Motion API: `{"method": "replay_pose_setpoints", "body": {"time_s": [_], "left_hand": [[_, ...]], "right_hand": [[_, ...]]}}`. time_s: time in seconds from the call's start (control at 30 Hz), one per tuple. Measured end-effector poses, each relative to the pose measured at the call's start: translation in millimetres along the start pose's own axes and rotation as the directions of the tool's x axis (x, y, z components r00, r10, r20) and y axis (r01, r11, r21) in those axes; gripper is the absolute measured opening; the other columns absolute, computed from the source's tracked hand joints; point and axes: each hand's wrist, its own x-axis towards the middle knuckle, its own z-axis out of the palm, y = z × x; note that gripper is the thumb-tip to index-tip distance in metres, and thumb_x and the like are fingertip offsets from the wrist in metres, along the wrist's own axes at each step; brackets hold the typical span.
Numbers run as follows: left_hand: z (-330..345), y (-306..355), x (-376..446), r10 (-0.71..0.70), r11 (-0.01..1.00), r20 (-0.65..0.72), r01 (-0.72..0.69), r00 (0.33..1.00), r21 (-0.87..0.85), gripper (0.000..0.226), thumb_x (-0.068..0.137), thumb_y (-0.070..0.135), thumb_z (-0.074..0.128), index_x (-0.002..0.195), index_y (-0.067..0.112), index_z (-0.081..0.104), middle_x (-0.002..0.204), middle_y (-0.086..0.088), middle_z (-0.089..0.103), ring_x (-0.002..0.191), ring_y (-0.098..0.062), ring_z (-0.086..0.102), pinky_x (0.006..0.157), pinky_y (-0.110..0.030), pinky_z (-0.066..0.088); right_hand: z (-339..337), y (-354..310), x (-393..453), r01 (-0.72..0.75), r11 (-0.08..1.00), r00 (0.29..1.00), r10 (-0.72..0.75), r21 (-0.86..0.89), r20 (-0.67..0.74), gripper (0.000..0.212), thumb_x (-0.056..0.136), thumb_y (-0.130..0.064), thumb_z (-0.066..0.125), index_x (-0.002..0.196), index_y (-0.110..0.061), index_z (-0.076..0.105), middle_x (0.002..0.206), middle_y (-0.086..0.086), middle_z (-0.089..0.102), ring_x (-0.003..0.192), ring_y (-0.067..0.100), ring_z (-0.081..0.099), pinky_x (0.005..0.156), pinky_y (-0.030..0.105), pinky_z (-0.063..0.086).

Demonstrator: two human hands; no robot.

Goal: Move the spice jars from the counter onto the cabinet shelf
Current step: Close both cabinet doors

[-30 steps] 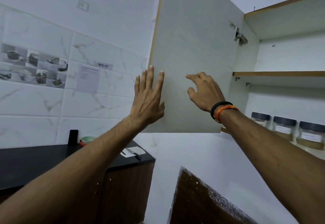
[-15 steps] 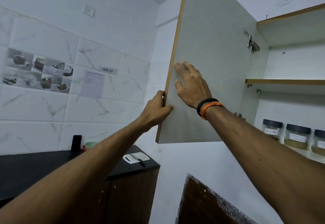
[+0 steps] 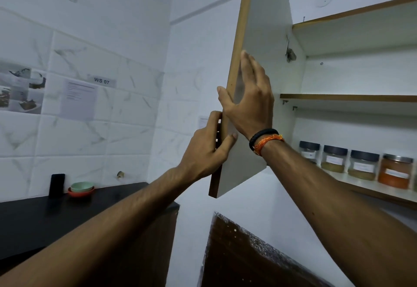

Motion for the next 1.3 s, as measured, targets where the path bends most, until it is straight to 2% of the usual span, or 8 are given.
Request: {"method": "replay_pose_setpoints", "body": {"time_s": [0.2,0.3,0.4,0.53,0.8,0.93,1.03,1.3], "left_hand": [[46,25,-5,0.119,0.989,-0.001,-0.118,0.993,-0.094,0.060,0.096,0.036,0.060,0.150,0.022,0.037,0.127,0.013,0.065,0.104,0.001,0.067,0.088,-0.019,0.057],[74,38,-5,0.142,0.977,-0.001,-0.140,0.990,-0.163,0.070,0.096,0.031,0.060,0.157,0.023,0.027,0.130,0.023,0.056,0.108,0.011,0.059,0.095,-0.009,0.048],[101,51,-4,0.159,0.970,0.046,-0.147,0.986,-0.194,0.080,0.095,0.033,0.058,0.160,0.026,0.014,0.150,0.011,0.049,0.127,-0.004,0.053,0.106,-0.028,0.049],[137,68,-2,0.191,0.971,0.144,-0.166,0.971,-0.172,0.092,0.094,0.040,0.062,0.161,0.026,0.000,0.167,0.001,0.018,0.152,-0.017,0.022,0.117,-0.051,0.036],[225,104,5,0.175,0.984,0.183,-0.176,0.967,-0.012,0.110,0.086,0.055,0.066,0.159,0.028,-0.011,0.167,-0.016,0.001,0.152,-0.037,0.013,0.117,-0.056,0.030],[270,115,10,0.158,0.983,0.180,-0.172,0.971,0.063,0.111,0.084,0.059,0.064,0.159,0.027,-0.011,0.166,-0.019,-0.001,0.151,-0.039,0.011,0.117,-0.059,0.026],[294,118,13,0.148,0.981,0.167,-0.166,0.975,0.096,0.110,0.082,0.061,0.061,0.159,0.026,-0.010,0.166,-0.021,0.000,0.150,-0.041,0.012,0.117,-0.060,0.025],[347,120,21,0.154,0.965,0.168,-0.185,0.974,0.186,0.111,0.078,0.069,0.052,0.159,0.023,-0.008,0.165,-0.023,-0.002,0.151,-0.042,0.009,0.116,-0.064,0.021]], "right_hand": [[-49,25,-5,-0.015,0.994,0.995,0.026,0.110,-0.095,0.079,0.081,-0.026,0.071,0.150,-0.005,0.038,0.146,0.013,0.051,0.130,0.022,0.053,0.101,0.041,0.052],[-75,40,-6,-0.013,0.996,0.993,0.024,0.091,-0.115,0.079,0.080,-0.024,0.072,0.149,-0.003,0.040,0.141,0.013,0.057,0.123,0.016,0.058,0.101,0.025,0.051],[-101,57,-9,-0.007,0.998,0.991,0.014,0.057,-0.130,0.078,0.079,-0.022,0.070,0.148,0.001,0.041,0.137,0.013,0.059,0.115,0.006,0.056,0.097,0.009,0.044],[-138,86,-14,-0.036,0.999,0.993,0.038,0.014,-0.111,0.077,0.081,-0.023,0.067,0.149,0.000,0.038,0.133,0.012,0.063,0.114,0.018,0.065,0.094,0.034,0.057],[-198,144,-28,-0.219,0.975,0.970,0.213,-0.037,-0.117,0.064,0.091,-0.014,0.064,0.148,0.000,0.040,0.118,-0.008,0.062,0.101,0.000,0.067,0.089,0.013,0.053],[-221,174,-32,-0.268,0.957,0.962,0.260,-0.106,-0.087,0.062,0.094,-0.012,0.063,0.149,0.000,0.037,0.134,0.016,0.062,0.118,0.019,0.065,0.095,0.027,0.055],[-229,192,-34,-0.294,0.935,0.956,0.288,-0.197,-0.059,0.061,0.097,-0.015,0.059,0.152,-0.005,0.034,0.119,0.026,0.065,0.106,0.035,0.066,0.089,0.042,0.057],[-247,235,-33,-0.319,0.881,0.929,0.364,-0.350,0.071,0.072,0.096,-0.016,0.063,0.156,-0.006,0.024,0.147,0.012,0.051,0.134,0.025,0.050,0.111,0.040,0.044]]}}
